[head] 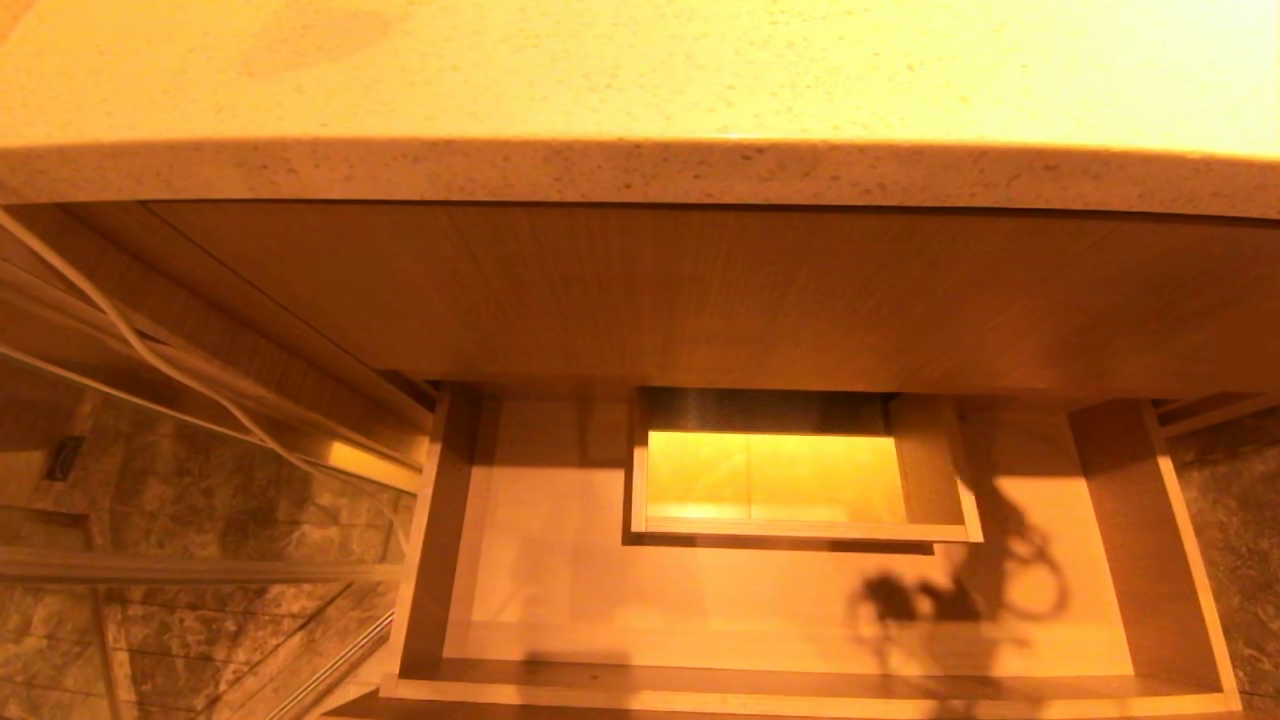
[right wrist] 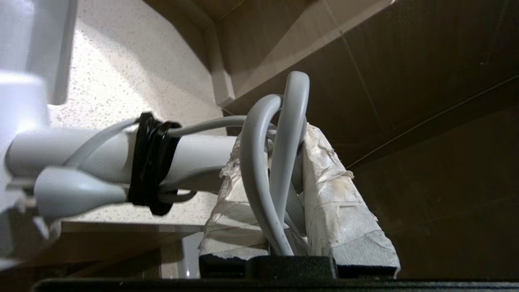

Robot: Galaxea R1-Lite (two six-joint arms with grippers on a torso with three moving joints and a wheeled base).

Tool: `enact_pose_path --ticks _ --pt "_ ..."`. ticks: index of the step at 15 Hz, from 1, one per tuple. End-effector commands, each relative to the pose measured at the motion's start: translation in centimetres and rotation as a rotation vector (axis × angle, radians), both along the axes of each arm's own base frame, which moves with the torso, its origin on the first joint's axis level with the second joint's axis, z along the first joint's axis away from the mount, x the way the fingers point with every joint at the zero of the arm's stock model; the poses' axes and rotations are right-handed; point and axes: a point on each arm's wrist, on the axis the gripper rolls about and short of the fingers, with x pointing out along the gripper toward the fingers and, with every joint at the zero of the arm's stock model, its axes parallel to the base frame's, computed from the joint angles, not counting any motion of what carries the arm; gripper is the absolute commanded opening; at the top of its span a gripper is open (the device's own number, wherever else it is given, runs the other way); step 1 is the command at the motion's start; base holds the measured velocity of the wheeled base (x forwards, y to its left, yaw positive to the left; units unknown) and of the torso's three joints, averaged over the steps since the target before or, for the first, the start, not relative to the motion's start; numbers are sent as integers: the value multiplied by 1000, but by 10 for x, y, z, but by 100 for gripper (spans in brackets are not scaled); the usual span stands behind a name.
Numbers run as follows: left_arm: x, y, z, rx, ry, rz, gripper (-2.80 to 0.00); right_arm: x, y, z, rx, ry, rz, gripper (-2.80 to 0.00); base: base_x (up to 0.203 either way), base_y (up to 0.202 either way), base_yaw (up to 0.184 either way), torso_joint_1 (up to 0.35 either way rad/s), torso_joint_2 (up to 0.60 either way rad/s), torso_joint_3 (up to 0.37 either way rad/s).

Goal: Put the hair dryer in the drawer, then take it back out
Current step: Pick up the hairdryer

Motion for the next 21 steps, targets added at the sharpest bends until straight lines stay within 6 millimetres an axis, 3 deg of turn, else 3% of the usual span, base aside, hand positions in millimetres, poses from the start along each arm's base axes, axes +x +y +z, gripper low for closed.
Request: enact_pose_path --ticks 1,6,14,21 --pt "0 0 0 0 1 0 -280 -12 4 -1 -23 -23 -12 -280 0 0 0 0 0 0" --pt "0 0 0 0 1 0 -280 -26 9 -11 -25 -7 -24 -280 0 0 0 0 0 0" --pt "0 0 0 0 1 0 -280 -2 -1 -50 87 296 -67 -280 0 0 0 0 0 0" --pt "0 0 0 0 1 0 -280 16 -7 -82 139 427 -86 -280 0 0 0 0 0 0"
